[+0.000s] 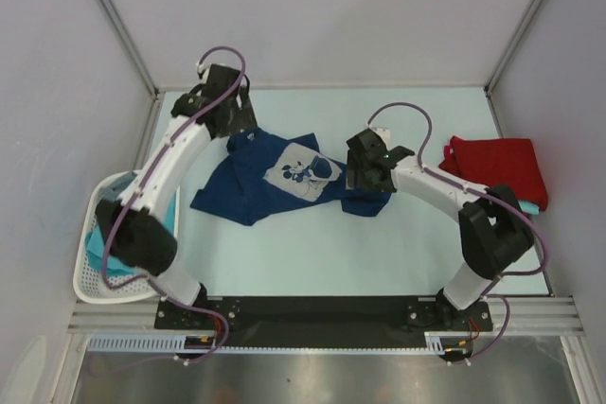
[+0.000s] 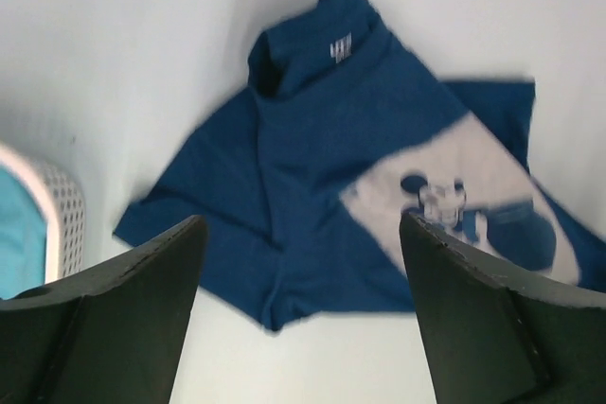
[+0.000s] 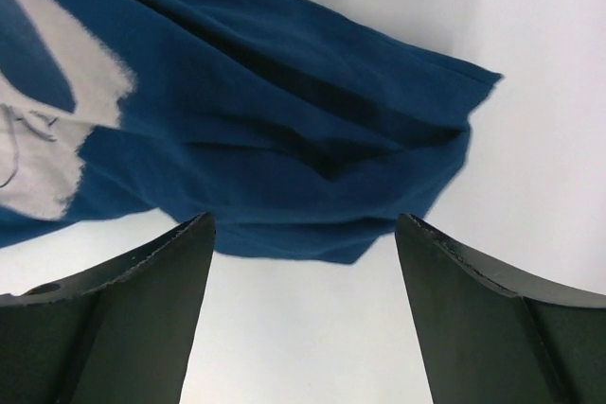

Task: Fold and stack the t-shirts
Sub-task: Flatten out the tshirt

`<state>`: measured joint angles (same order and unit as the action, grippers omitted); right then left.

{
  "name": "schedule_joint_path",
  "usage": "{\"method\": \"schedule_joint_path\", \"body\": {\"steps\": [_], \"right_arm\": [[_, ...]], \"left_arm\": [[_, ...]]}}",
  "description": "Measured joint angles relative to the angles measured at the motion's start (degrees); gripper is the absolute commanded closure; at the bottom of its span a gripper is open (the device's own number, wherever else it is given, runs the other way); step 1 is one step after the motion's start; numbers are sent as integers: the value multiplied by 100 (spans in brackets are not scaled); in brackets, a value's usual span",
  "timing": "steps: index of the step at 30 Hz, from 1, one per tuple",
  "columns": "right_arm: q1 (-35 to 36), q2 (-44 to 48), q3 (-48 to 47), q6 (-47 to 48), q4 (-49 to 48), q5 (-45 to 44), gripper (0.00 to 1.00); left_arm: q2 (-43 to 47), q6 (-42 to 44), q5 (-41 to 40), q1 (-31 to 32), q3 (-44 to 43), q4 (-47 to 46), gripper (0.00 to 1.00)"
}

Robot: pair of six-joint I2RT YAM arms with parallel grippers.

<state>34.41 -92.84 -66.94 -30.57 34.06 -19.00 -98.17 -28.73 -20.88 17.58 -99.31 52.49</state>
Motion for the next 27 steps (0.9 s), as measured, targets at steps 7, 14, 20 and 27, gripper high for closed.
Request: {"method": "schedule_joint_path", "body": {"steps": [7,14,20,27], "right_arm": [[-55,-804,-153,-48,-175,74,21],[-262,-1080,-343,-81,-275,153,100],[-374,-1244,-553,-92,-271,155,100],[-684,-1832,-1606,-83,-173,144,100]], "left_arm": [[1674,-151,28,249,1987,-179,14],[1853,-186,140,249,2962,-188,18],[2048,-188,214,258,3038,-232,19],[2068,-184,225,278,3038,-240,20]]}}
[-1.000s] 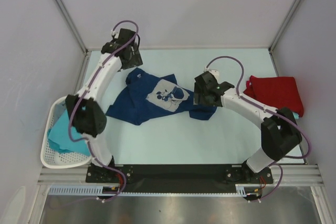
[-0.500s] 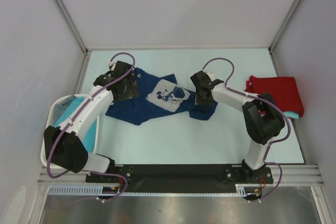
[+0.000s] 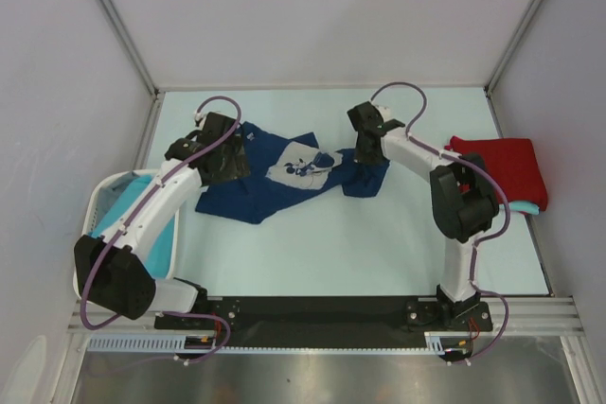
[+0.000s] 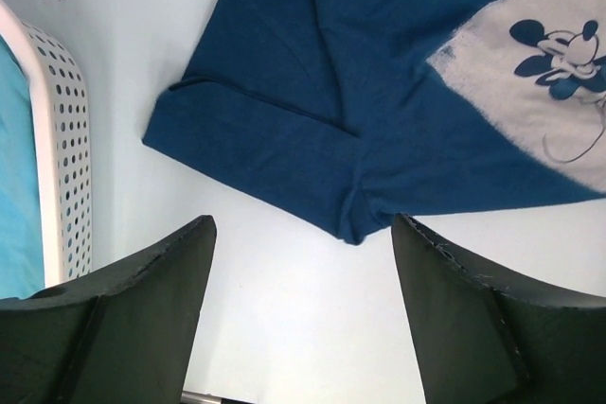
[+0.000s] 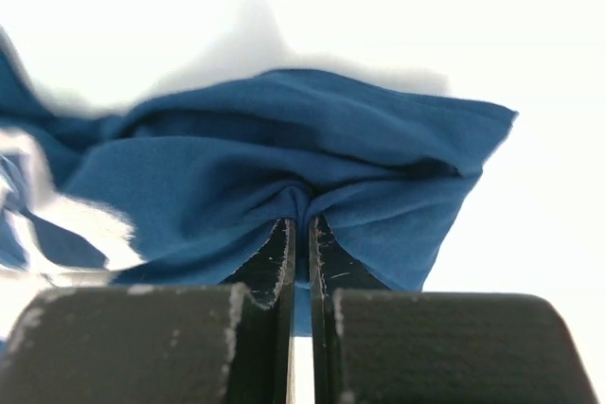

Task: Fold and stack the t-shirts
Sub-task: Flatten out the tshirt

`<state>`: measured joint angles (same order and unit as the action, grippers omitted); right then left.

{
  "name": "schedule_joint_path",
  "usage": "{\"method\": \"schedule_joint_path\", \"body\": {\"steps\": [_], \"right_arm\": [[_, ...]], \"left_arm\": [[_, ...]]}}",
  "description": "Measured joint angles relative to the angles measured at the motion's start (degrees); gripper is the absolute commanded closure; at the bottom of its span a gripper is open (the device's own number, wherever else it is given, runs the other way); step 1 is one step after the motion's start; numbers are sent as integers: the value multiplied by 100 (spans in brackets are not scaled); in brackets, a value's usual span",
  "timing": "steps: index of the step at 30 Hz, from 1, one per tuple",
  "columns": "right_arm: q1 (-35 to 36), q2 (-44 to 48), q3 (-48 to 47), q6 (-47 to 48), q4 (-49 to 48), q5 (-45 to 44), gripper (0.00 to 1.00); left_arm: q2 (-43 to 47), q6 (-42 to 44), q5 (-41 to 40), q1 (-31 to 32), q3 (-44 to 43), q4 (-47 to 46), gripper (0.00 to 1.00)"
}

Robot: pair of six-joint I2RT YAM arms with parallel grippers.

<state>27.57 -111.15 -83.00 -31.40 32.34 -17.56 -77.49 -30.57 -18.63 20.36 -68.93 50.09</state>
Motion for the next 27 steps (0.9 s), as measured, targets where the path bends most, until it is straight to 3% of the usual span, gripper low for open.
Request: {"method": "schedule_joint_path", "body": {"steps": [10,12,13,14,17,20,27], "right_arm": [[-629,-1318,-2302,98,396,-175,100],[-730,-1628,-2752,111,516,-212,87],[-767,-1755,-2933,116,590,-210,75],[-804,-1888,-3126,118,667,-203,56],[-848,-2035,-3303,173,778,-225,25],[-765,-1755,-2881,170,730,-321,16],[-122,76,-1248,109,763,-431,18]], "left_arm": [[0,2,44,0,151,4,21],[-9,2,90,2,208,4,21],[-13,4,103,4,232,4,21],[-20,7,114,7,258,4,21],[-42,15,133,42,306,11,20],[-42,24,142,173,372,-26,20],[-319,4,393,658,621,-358,23]]}}
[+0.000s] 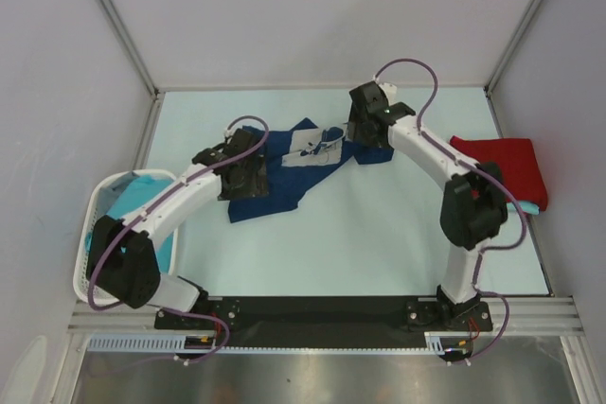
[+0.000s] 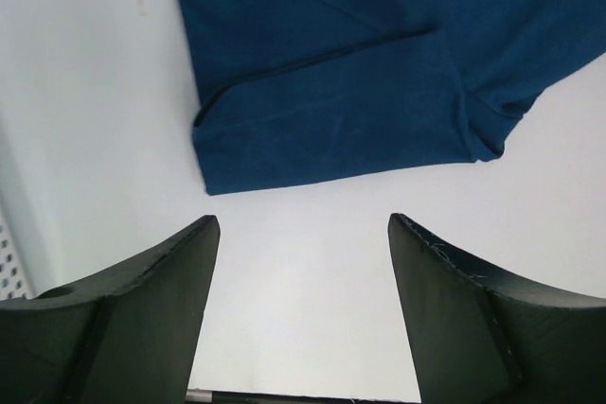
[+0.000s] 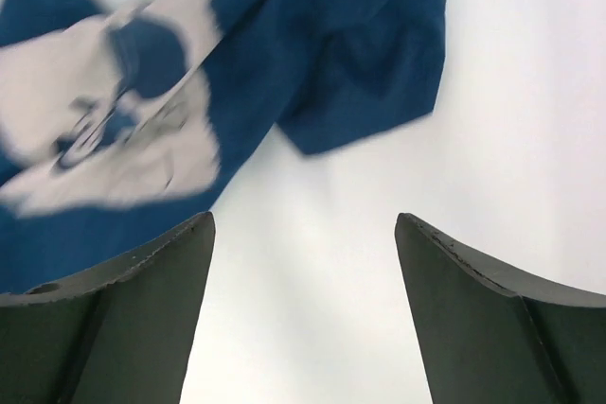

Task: Fold and stack the t-shirts
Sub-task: Flatten out the tshirt

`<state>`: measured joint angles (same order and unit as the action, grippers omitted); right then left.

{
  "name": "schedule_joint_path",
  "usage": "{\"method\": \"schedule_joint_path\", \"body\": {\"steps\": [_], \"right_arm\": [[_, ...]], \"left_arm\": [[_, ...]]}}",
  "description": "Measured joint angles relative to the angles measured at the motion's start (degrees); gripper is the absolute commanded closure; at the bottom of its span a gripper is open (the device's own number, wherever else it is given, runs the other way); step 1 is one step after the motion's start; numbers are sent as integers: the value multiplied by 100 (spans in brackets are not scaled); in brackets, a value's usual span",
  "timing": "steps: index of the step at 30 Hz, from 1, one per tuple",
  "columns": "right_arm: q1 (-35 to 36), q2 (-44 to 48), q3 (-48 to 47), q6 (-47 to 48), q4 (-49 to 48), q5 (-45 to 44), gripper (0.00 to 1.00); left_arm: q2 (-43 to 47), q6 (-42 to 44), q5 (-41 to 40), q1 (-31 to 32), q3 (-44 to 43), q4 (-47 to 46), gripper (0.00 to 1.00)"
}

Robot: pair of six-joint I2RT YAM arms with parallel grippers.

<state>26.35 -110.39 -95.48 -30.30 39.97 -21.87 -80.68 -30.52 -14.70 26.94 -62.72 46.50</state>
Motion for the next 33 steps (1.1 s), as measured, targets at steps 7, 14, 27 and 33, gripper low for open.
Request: {"method": "schedule_joint_path", "body": {"steps": [7,14,27,33], "right_arm": [[527,1550,966,-81,0,-96,20],[584,1993,1580,-96,116,-177,21],[774,2118,1803,-90,179,-181,21],[785,2118,1878,-55,173,-170,21]], "left_arm": [[-946,-9,251,378,83,-376,26],[-1526,-4,356,407,136,-636,26],[-2282,4,459,109,-463,-776,26],[-2295,4,450,7,-809,-793,27]]}}
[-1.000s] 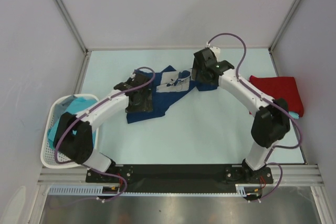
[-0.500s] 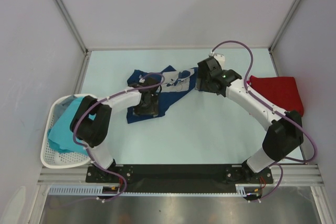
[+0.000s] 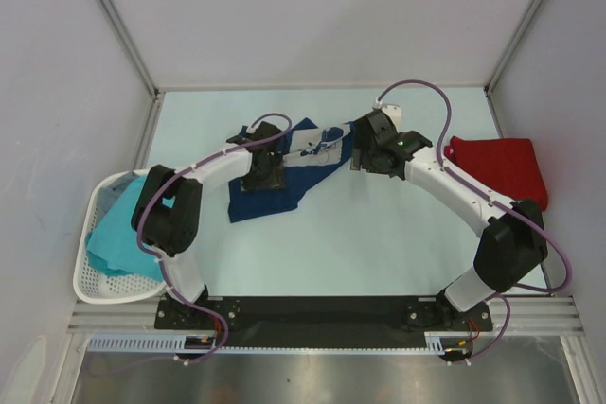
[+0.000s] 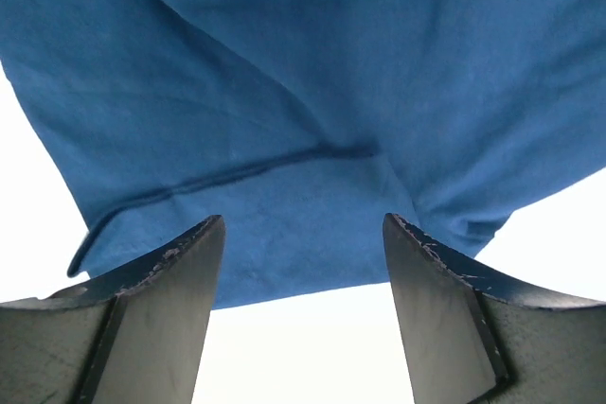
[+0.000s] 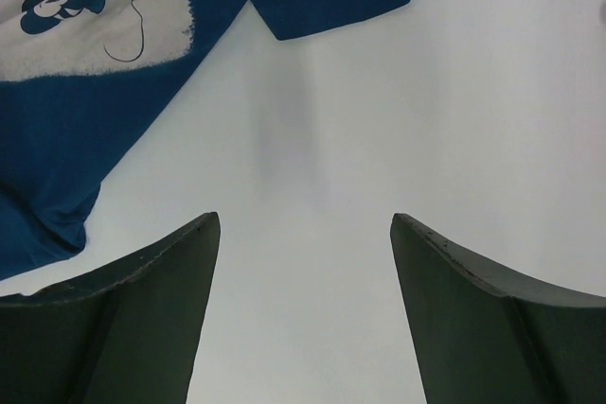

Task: Fold and stack the t-shirts
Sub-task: Flatten out the tshirt

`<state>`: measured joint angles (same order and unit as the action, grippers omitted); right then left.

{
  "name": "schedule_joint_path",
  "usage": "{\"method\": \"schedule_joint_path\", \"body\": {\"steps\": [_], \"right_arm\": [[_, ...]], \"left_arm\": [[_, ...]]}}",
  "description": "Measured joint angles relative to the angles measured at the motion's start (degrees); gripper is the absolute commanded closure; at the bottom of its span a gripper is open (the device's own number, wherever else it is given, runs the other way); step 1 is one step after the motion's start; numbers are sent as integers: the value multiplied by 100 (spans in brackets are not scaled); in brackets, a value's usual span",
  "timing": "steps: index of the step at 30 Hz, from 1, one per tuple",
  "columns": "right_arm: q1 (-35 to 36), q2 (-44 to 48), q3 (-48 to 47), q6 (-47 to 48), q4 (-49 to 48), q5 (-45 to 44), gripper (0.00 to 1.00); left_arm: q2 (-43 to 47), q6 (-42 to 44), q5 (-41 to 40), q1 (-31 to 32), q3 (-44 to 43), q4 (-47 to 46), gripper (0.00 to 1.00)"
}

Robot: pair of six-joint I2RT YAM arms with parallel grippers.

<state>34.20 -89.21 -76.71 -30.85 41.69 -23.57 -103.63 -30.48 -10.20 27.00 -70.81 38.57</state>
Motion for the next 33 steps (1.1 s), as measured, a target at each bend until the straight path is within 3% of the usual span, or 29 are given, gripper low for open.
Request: {"method": "schedule_joint_path", "body": {"steps": [11,13,14,17,20,33], "right_arm": [[-2,0,0,107,-4,4,22],[-15,0,0,114,-11,7,22],[-20,0,0,116,-11,7,22],[-42,0,0,120,-20,11,22],[-61,0,15,133,-28,31,22],[-256,-448,345,79,-341,260,25]], "left_arm": [[-358,-11,101,-153,48,-127,32],[-358,-9,109,-153,63,-146,47],[-358,-4,111,-153,68,-157,61],[-343,7,116,-157,98,-188,80],[-291,-2,114,-177,168,-232,90],[-105,-31,140,-184,376,-398,93]]}}
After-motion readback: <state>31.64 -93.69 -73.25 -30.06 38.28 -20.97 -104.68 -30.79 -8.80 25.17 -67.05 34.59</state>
